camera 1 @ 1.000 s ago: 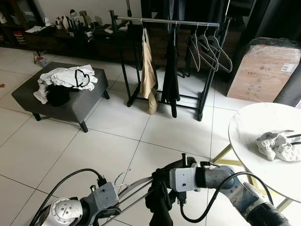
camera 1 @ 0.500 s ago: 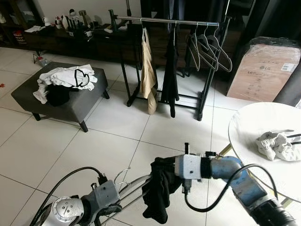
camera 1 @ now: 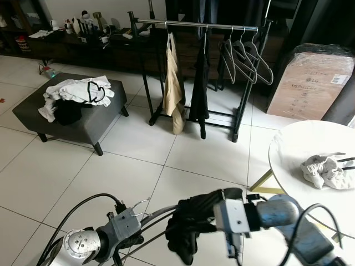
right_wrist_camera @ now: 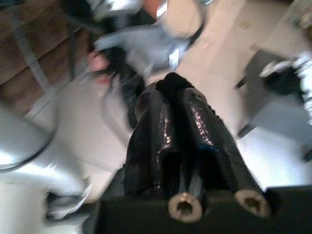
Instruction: Hang hanger
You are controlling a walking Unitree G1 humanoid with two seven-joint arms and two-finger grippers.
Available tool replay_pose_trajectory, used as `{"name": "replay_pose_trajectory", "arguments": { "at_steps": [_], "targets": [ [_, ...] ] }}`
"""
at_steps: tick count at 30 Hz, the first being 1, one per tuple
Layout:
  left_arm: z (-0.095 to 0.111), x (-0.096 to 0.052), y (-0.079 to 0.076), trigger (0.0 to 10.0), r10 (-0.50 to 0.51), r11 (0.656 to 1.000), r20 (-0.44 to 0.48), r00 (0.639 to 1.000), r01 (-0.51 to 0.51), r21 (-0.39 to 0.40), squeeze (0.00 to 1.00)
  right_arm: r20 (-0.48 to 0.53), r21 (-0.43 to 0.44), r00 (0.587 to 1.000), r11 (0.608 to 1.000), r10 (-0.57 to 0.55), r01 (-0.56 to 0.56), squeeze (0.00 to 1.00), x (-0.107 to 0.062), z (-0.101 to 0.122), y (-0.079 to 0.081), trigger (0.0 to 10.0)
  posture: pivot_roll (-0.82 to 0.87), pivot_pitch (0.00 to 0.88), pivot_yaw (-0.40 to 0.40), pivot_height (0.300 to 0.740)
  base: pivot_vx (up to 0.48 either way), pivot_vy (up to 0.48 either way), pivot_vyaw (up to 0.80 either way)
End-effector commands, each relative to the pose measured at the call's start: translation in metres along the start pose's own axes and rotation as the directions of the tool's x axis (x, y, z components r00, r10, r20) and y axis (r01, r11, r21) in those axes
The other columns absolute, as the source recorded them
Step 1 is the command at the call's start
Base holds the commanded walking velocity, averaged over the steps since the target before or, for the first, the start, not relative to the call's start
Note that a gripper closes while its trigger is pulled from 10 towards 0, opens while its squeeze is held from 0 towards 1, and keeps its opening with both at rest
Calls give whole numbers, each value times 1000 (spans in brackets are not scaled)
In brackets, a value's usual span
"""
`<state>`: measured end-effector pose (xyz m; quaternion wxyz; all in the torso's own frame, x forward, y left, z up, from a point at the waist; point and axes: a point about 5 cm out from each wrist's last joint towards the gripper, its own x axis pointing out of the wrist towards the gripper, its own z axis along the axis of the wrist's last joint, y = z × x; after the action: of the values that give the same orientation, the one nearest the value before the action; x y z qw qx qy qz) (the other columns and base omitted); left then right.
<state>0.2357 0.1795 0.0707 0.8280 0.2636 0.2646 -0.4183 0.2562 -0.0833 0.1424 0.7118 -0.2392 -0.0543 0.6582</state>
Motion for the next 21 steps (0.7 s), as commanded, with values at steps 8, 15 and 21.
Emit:
{"name": "replay_pose_trajectory", "arguments": {
  "at_steps": [8,15,21],
  "targets": [
    [-2,-1,1,10000,3,1000,-27,1000,-2,5,0,109,-73,994,997,-12,20,0,18,32,-8,0,-22,145,17,740,0,0,0],
    [-2,0,0,10000,6,1000,-27,1000,-6,-2,0,25,4,971,971,238,-238,0,9,21,27,0,-25,146,17,740,0,0,0],
    [-2,0,0,10000,1,1000,-28,1000,-1,-1,0,61,-64,986,986,157,-153,0,27,27,24,0,-30,147,19,740,0,0,0]
  ]
}}
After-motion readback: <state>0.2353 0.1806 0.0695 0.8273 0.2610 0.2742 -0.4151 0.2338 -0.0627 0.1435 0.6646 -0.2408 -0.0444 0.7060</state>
